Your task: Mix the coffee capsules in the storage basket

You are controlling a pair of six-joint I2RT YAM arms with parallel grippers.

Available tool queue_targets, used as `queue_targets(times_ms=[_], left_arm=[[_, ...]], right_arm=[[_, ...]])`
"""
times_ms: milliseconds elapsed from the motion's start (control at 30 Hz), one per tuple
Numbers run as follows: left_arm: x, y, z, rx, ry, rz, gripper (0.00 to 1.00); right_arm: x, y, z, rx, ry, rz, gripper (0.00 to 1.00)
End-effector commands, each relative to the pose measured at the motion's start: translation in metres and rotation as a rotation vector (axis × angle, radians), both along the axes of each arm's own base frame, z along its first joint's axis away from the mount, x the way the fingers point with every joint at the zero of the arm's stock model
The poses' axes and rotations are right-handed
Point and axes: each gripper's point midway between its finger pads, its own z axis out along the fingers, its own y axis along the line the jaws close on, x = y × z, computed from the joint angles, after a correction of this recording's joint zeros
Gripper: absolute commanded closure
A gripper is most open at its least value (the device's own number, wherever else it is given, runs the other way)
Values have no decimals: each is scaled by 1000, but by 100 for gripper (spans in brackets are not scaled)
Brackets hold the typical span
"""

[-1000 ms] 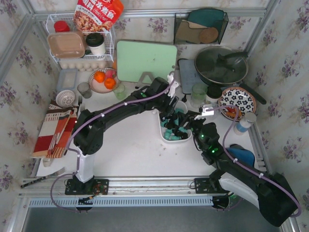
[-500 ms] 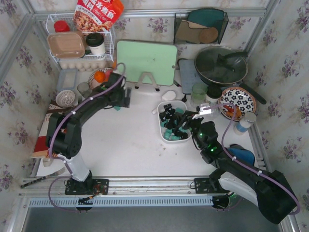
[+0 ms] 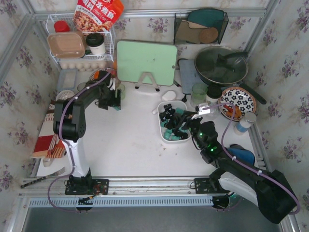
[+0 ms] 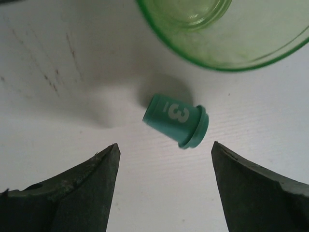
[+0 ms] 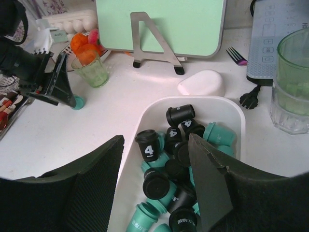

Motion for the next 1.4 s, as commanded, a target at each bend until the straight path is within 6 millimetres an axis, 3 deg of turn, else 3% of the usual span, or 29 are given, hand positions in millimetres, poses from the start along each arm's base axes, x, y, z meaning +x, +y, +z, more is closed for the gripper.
queue_targets(times_ms=[0, 233, 400, 667, 800, 933, 1100, 1233, 1367], left_arm=[[7, 1, -2, 29, 14, -35, 21], [19, 0, -8, 47, 50, -72, 22], [15, -2, -23, 37, 105, -79, 30], [4, -8, -23, 4, 124, -76, 59], [-8, -3, -16, 20, 118, -55, 64], [-21, -5, 5, 16, 70, -37, 64], [-39, -44, 57, -2, -62, -114, 63], [-49, -108, 102, -32, -218, -258, 63], [-54, -188, 130, -146, -372, -432, 62]], right_arm=[[1, 3, 13, 22, -38, 14, 36], [1, 6, 13, 21, -39, 26, 36], [1, 6, 13, 21, -39, 30, 36], [1, 7, 13, 21, -40, 33, 36], [0, 7, 12, 20, -38, 33, 36], [0, 7, 12, 20, -38, 34, 36], [1, 4, 14, 24, -43, 17, 36], [1, -5, 15, 35, -47, -25, 36], [-1, -20, 17, 64, -72, -96, 36]])
